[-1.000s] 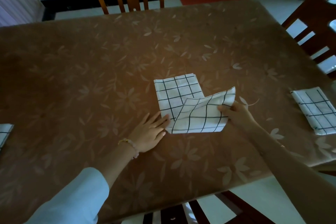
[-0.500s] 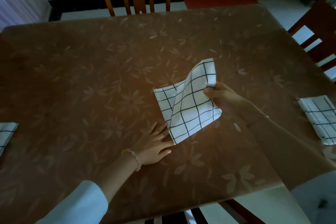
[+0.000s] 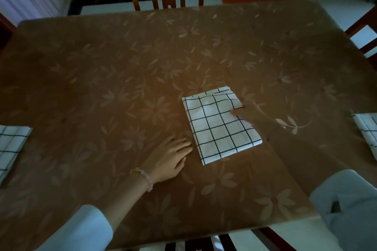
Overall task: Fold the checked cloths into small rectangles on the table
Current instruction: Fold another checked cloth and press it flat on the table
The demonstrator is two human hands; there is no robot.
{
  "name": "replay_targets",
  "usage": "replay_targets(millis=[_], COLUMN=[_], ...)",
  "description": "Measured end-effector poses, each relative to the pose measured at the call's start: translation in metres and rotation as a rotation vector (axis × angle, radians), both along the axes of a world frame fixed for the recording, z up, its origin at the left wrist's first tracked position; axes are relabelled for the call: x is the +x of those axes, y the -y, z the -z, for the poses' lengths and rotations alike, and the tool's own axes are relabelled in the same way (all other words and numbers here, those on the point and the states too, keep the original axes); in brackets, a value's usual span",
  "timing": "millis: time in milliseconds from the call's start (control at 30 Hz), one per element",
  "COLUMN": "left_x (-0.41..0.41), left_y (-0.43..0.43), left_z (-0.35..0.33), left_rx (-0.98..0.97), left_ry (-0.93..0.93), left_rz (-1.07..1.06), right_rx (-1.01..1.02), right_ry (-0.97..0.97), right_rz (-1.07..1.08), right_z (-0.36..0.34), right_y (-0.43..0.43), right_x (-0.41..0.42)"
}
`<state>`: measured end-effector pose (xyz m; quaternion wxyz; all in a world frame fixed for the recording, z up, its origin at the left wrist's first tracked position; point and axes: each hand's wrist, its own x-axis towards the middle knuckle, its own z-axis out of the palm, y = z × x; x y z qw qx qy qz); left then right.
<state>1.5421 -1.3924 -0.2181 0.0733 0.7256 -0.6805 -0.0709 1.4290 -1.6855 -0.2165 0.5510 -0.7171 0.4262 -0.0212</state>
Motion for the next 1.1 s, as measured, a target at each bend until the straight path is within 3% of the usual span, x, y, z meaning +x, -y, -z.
replay_targets(millis=[200, 400, 700, 1100], left_x=[0.005, 0.021, 0.030, 0.025], left_y=[0.017, 0.052, 0.077, 0.070], left_z=[-0.010, -0.011, -0.007, 0.000], left_rx=[-0.065, -0.057, 0.148, 0.142], left_ry=[-0.196, -0.247, -0.132, 0.051], left_rz=[-0.341, -0.477, -0.359, -0.366], right_rx=[-0.001, 0.004, 0.016, -0.041], right_ry=[0.047, 0.049, -0.034, -0.109], right_rz=[0.062, 0.068, 0.064, 0.103], right_z=[0.001, 0.010, 0.020, 0.017], right_y=[-0.003, 0.003, 0.012, 0.012], right_x=[-0.001, -0.001, 0.004, 0.010])
